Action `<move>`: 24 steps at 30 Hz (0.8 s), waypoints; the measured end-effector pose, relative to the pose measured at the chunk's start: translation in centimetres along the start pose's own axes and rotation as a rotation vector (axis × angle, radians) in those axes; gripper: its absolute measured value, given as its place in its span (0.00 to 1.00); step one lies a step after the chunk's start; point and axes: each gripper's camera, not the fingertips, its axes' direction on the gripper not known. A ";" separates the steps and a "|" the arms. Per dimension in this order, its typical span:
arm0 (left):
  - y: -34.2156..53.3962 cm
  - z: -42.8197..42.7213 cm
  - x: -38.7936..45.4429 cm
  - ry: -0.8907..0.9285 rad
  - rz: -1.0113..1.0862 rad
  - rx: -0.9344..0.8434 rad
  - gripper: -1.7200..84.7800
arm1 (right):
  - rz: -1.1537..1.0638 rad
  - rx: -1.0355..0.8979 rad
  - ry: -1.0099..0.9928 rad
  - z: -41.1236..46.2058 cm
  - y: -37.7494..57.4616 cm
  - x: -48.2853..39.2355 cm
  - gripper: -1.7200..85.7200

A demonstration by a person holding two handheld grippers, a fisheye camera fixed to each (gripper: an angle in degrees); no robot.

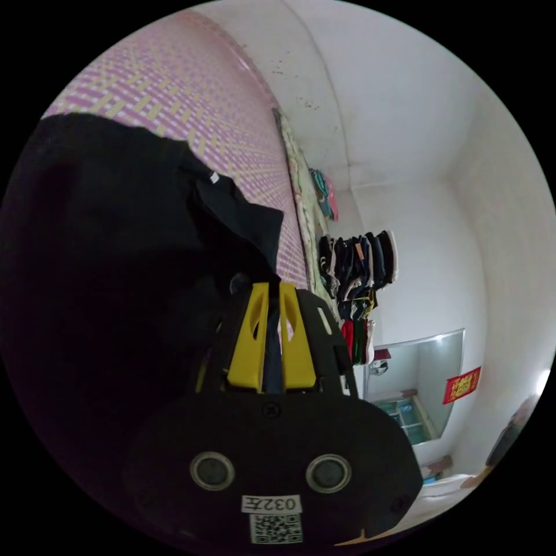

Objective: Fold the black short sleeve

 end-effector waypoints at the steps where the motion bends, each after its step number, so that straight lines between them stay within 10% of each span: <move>1: 0.5 -0.8 1.2 -0.014 0.048 0.028 0.01 | 0.000 0.009 0.007 -0.4 0.0 0.0 0.01; 9: 3.3 0.7 -2.0 -0.292 -0.076 -0.050 0.01 | 0.059 -0.046 -0.023 4.0 1.1 1.9 0.01; 24: 12.0 2.8 8.2 -0.137 0.154 -0.266 0.00 | 0.478 0.150 -0.308 6.0 11.9 14.7 0.09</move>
